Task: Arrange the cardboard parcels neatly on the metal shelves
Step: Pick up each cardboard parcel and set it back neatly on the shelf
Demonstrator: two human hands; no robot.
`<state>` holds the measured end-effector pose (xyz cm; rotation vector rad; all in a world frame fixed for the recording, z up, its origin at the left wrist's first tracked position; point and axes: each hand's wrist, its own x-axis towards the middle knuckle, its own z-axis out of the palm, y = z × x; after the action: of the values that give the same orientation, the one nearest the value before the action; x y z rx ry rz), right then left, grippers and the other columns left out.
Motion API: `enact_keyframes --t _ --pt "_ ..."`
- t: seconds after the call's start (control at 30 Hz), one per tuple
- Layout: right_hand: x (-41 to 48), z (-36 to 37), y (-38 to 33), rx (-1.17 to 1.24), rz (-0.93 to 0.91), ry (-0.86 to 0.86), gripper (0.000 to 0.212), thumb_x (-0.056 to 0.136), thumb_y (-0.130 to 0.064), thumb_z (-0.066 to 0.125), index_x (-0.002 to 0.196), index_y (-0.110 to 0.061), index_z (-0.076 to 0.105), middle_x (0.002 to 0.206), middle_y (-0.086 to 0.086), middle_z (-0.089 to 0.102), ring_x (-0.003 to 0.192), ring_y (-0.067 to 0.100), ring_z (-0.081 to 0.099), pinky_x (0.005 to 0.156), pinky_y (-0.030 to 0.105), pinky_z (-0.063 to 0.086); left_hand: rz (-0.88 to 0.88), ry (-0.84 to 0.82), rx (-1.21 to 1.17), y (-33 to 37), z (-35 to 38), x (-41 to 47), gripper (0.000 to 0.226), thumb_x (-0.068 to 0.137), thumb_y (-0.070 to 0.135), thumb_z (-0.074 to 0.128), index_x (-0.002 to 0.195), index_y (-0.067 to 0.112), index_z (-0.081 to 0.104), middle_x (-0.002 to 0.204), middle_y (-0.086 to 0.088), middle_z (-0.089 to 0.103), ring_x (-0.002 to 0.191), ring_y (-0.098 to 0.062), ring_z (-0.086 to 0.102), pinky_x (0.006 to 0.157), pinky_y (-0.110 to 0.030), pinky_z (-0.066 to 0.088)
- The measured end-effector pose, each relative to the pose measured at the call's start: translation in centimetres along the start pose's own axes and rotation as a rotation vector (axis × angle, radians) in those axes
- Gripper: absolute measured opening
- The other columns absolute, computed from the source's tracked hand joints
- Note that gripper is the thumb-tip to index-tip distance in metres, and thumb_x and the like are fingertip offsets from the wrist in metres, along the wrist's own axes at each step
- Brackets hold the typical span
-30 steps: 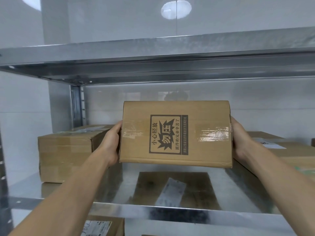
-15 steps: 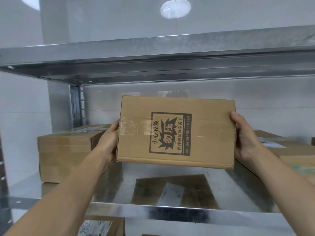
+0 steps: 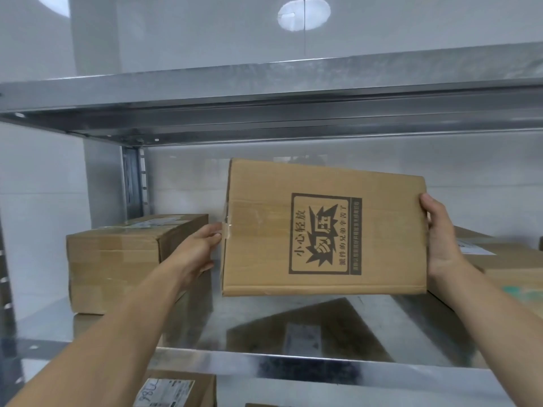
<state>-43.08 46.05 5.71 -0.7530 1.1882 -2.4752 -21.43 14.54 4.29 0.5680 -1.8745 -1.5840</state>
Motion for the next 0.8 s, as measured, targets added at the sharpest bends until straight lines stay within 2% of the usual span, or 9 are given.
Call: enact_keyframes --t 0.07,0.17,0.2,0.27,0.33,0.4,0.5,0.67,0.8 --pt "0.2 -0.6 0.2 0.014 0.006 0.005 0.039 0.083 -0.062 0.061 0.093 -0.026 0.073 0.085 0.002 0.076 0.068 0.02 0.074 0.079 0.037 0.051 0.007 -0.001 -0.11 -0.2 -0.4 0.0 0.019 0.103 0.019 0.055 0.115 0.031 0.063 0.121 -0.006 0.068 0.117 -0.027 0.059 0.106 -0.049 0.043" --pt "0.5 -1.2 0.9 0.016 0.019 0.004 0.057 0.053 -0.066 0.081 0.094 -0.027 0.078 0.095 0.003 0.077 0.077 0.022 0.075 0.078 0.039 0.057 0.005 0.001 -0.296 0.6 0.1 -0.5 0.018 0.103 0.01 0.046 0.113 0.023 0.054 0.098 -0.009 0.057 0.087 -0.025 0.052 0.081 -0.041 0.046" --pt "0.4 -1.2 1.1 0.003 0.031 0.012 0.058 0.051 -0.067 0.082 0.094 -0.027 0.08 0.098 0.004 0.077 0.079 0.023 0.075 0.079 0.041 0.057 0.004 0.013 -0.335 0.7 0.1 -0.5 0.022 0.102 0.009 0.044 0.116 0.022 0.054 0.093 -0.006 0.054 0.078 -0.02 0.05 0.074 -0.038 0.047" --pt "0.3 -1.3 1.2 -0.039 0.029 0.038 0.046 0.073 -0.068 0.07 0.094 -0.029 0.079 0.097 0.004 0.078 0.08 0.025 0.075 0.083 0.045 0.054 -0.004 0.011 -0.395 0.8 -0.3 -0.3 0.033 0.1 0.009 0.043 0.129 0.021 0.056 0.088 -0.001 0.05 0.069 -0.013 0.043 0.068 -0.033 0.045" --pt "0.6 -1.3 1.4 -0.109 0.046 0.087 0.042 0.091 -0.066 0.056 0.1 -0.03 0.075 0.094 0.003 0.08 0.082 0.026 0.075 0.085 0.047 0.054 -0.004 -0.038 -0.406 0.9 -0.6 -0.5 0.042 0.097 0.009 0.04 0.132 0.018 0.062 0.093 -0.001 0.055 0.074 -0.013 0.047 0.073 -0.033 0.047" --pt "0.9 -1.3 1.7 -0.162 0.074 0.107 0.047 0.095 -0.065 0.051 0.112 -0.027 0.073 0.102 0.006 0.08 0.094 0.029 0.074 0.091 0.052 0.054 0.014 -0.095 -0.406 0.8 -0.9 -0.5 0.041 0.097 0.008 0.036 0.121 0.016 0.069 0.099 -0.003 0.062 0.084 -0.017 0.054 0.076 -0.035 0.05" --pt "1.6 -1.5 2.4 -0.279 0.023 0.134 0.046 0.105 -0.054 0.041 0.127 -0.023 0.067 0.118 0.009 0.075 0.11 0.029 0.069 0.092 0.052 0.054 0.045 -0.11 -0.433 0.7 -1.1 -0.6 0.036 0.092 0.005 0.035 0.104 0.018 0.066 0.095 -0.003 0.064 0.083 -0.019 0.059 0.066 -0.035 0.053" --pt "4.0 -2.2 3.3 -0.498 -0.07 0.219 0.042 0.107 -0.049 0.034 0.122 -0.027 0.067 0.116 0.006 0.075 0.116 0.028 0.066 0.108 0.057 0.046 0.034 -0.21 -0.51 0.6 -1.1 -0.6 0.033 0.091 0.008 0.031 0.092 0.021 0.062 0.09 0.0 0.069 0.074 -0.019 0.067 0.063 -0.035 0.057" --pt "4.8 -1.0 3.3 -0.625 -0.147 0.286 0.052 0.105 -0.053 0.034 0.139 -0.018 0.053 0.123 0.009 0.067 0.117 0.028 0.061 0.11 0.052 0.045 0.034 -0.326 -0.532 0.5 -0.8 -0.9 0.051 0.083 0.015 0.039 0.129 0.017 0.06 0.115 -0.008 0.067 0.092 -0.025 0.068 0.081 -0.043 0.058"
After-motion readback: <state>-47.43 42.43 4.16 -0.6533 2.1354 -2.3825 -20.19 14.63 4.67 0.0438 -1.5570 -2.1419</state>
